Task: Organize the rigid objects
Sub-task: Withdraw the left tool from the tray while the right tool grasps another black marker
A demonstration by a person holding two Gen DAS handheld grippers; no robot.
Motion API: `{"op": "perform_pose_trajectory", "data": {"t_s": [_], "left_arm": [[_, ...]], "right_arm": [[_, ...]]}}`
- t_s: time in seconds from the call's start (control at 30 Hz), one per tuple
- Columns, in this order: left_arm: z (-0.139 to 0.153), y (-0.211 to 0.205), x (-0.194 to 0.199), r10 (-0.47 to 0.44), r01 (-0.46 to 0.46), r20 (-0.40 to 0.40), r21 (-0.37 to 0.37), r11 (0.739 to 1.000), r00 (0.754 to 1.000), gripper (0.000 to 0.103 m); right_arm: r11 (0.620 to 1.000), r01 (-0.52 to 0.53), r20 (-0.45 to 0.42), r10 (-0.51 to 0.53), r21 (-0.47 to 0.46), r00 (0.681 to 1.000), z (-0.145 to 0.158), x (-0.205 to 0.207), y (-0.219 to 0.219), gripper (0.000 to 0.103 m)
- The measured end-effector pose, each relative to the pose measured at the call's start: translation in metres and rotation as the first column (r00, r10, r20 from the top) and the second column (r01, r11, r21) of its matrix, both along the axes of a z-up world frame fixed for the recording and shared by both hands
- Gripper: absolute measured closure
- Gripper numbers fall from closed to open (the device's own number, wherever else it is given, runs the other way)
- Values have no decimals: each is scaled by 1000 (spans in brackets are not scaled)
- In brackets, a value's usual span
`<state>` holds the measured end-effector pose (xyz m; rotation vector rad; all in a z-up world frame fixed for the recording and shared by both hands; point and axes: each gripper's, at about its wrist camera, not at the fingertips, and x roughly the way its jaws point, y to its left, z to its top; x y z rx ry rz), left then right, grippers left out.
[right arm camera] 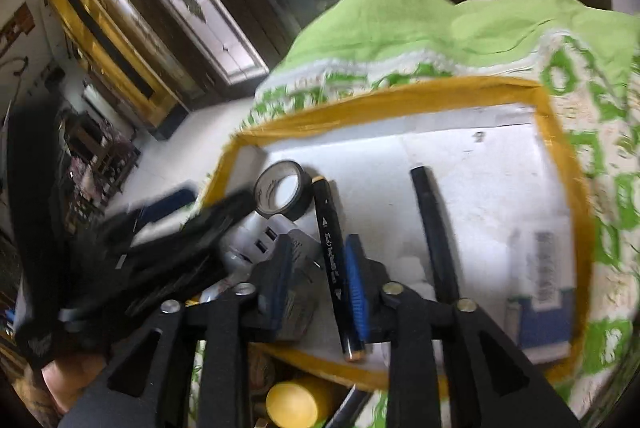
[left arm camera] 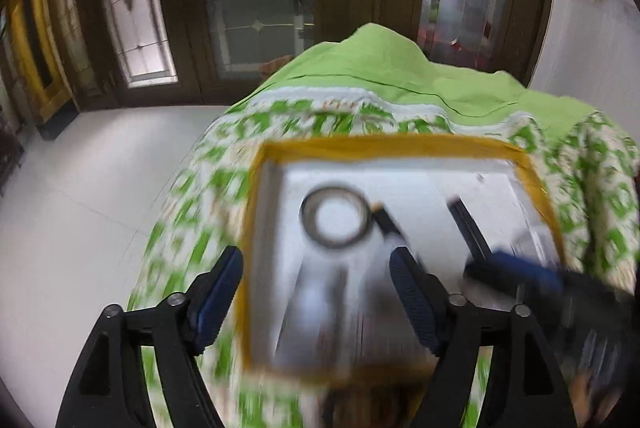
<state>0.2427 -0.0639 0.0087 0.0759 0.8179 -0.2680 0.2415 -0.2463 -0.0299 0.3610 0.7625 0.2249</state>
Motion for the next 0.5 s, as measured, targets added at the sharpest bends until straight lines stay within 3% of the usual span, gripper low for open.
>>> {"op": "perform_pose_trajectory", "data": {"t_s": [0.13, 0.27, 0.33, 0.4, 0.5], "left_arm": [[-22, 39, -70, 63, -64, -11, -53, 997, 998, 14], [-55, 50, -106, 88, -88, -130, 3, 996, 988, 14], [-50, 49, -110, 77, -79, -126, -5, 997, 989, 14], [-40, 49, -118, 86, -88, -80, -20, 996, 993, 14], [-42, 50, -129, 88, -91, -100, -30, 995, 991, 14]], "right_arm": [[995, 29, -51, -24, 98, 998, -8, -21, -13, 67], [989, 23, -134, -3, 146, 991, -23, -41, -15, 66], [990, 19, -122, -2, 137, 993, -19, -55, -15, 67], [979, 9, -132, 18, 202, 991, -19, -68, -18, 67], [976, 3, -135, 27, 218, 990, -23, -91, -23, 67]]}}
